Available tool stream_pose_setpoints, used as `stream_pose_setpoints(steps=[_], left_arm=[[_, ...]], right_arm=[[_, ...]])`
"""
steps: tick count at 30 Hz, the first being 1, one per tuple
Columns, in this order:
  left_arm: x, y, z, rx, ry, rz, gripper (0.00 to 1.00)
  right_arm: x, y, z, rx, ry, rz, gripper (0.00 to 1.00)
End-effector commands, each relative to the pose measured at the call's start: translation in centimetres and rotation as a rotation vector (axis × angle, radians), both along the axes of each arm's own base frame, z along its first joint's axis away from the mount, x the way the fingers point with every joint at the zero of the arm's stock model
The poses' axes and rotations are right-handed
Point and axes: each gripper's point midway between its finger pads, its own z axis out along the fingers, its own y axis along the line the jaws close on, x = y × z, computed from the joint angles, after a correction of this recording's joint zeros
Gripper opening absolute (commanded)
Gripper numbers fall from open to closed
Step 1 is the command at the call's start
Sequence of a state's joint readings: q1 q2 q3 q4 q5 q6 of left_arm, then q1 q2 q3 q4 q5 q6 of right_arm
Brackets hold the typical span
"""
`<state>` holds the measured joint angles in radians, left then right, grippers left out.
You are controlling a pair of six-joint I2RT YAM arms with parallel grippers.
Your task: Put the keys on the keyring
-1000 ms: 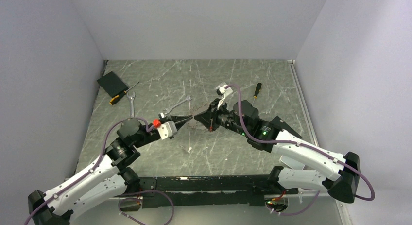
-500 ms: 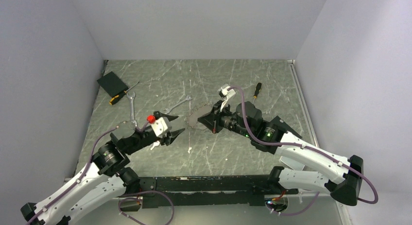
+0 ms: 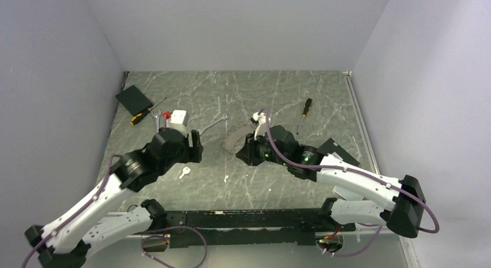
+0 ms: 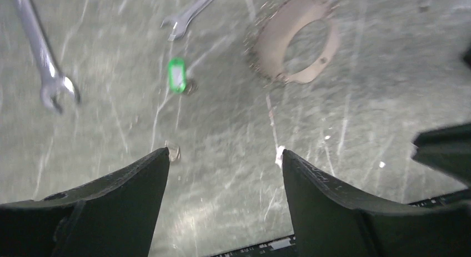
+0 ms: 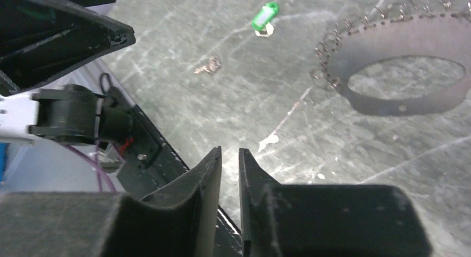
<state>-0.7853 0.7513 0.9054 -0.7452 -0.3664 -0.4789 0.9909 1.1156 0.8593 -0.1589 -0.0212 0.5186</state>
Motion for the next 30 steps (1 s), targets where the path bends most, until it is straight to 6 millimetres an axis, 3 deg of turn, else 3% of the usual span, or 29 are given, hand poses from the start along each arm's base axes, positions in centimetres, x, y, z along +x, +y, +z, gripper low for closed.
stream_pose_setpoints(steps=[1,4,6,9,11,16,22,30], left_arm=[[-1.3,3.0,-5.4,0.080,0.320,0.355,0.82],[-0.8,2.8,-7.7,0.049,0.411,0.424,0.84],[0.1,2.7,-8.8,-0.028,0.443,0.463,0.85],[0.6,4.6,-10.9,-0.122,0.537,0.593,0.81],[0.8,5.8,-12.5,-0.181,0.627,0.675,0.72],[1.1,5.7,-14.9,-0.211,0.725,0.698,0.62],[1.6,6.0,-16.7,-0.193,0.722,0.715,0.50],[1.4,6.6,-19.3,-0.128,0.758,0.729,0.45]], right_arm=[[0.7,-0.3,0.1,-0.021,0.040,-0.068,0.29],[0.5,-0.7,-1.0,-0.051,0.078,-0.083,0.43],[0.3,-1.1,-1.4,-0.063,0.096,-0.098,0.45],[0.0,-2.1,-1.9,-0.071,0.112,-0.127,0.46],[-0.2,-2.8,-2.1,-0.063,0.111,-0.145,0.46],[-0.7,-4.4,-2.7,-0.053,0.107,-0.177,0.47],[-0.7,-5.3,-3.2,-0.068,0.095,-0.198,0.47],[-0.6,-5.9,-3.2,-0.088,0.073,-0.202,0.46]])
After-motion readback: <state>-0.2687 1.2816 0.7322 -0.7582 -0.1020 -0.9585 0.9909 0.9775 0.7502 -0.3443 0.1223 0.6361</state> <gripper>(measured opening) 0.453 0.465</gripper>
